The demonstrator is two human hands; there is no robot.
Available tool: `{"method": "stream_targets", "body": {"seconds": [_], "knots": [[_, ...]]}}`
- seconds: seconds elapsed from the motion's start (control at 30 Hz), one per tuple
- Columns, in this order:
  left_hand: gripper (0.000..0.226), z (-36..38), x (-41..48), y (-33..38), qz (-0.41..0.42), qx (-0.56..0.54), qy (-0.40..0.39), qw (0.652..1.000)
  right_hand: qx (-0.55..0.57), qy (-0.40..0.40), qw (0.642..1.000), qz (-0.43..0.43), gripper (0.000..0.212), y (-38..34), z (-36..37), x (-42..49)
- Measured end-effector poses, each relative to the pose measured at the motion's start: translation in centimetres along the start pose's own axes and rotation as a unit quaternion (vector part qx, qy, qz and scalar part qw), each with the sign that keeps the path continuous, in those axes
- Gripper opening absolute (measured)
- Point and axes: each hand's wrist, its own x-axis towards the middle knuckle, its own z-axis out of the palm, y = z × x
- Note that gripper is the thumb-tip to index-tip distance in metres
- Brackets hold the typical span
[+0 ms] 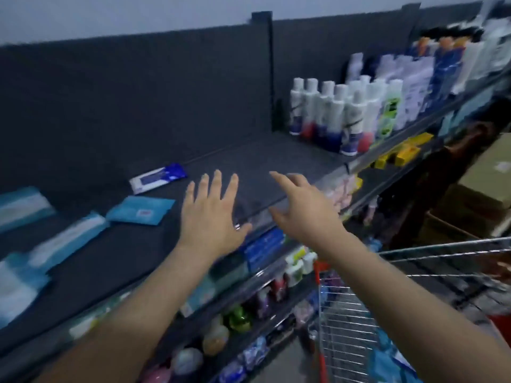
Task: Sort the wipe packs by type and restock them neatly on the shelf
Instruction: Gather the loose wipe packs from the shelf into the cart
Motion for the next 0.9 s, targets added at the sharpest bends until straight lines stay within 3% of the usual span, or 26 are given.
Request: {"method": "stream_targets", "body": {"seconds": [0.17, 0.3, 0.53, 0.7, 0.77, 0.9], "knots": [[0.097, 0.3, -4.5, -14.1, -0.094, 0.036, -0.034, 0.994, 0.011, -0.038, 0.998, -0.058, 0.061, -13.3, 4.1, 3.4], [0.091, 1.5, -6.3, -20.6, -0.163, 0.009, -0.086, 0.983, -0.003, -0.08, 0.994, -0.079, 0.053, -18.7, 6.9, 5.5], [0.075, 4.9, -4.2, -25.0, -0.212, -0.065, -0.201, 0.954, -0.047, -0.15, 0.982, -0.103, 0.041, -20.5, 10.7, 12.8], [0.065, 5.2, -1.5, -26.6, -0.251, -0.172, -0.275, 0.912, -0.062, -0.172, 0.977, -0.114, 0.039, -19.0, 13.2, 19.5], [0.063, 5.4, -0.3, -27.0, -0.266, -0.197, -0.255, 0.909, -0.053, -0.18, 0.974, -0.126, 0.039, -18.4, 13.9, 21.8], [0.065, 5.7, 2.5, -26.6, -0.254, -0.326, -0.136, 0.9, -0.078, -0.227, 0.955, -0.175, 0.045, -17.6, 15.3, 24.5]]}}
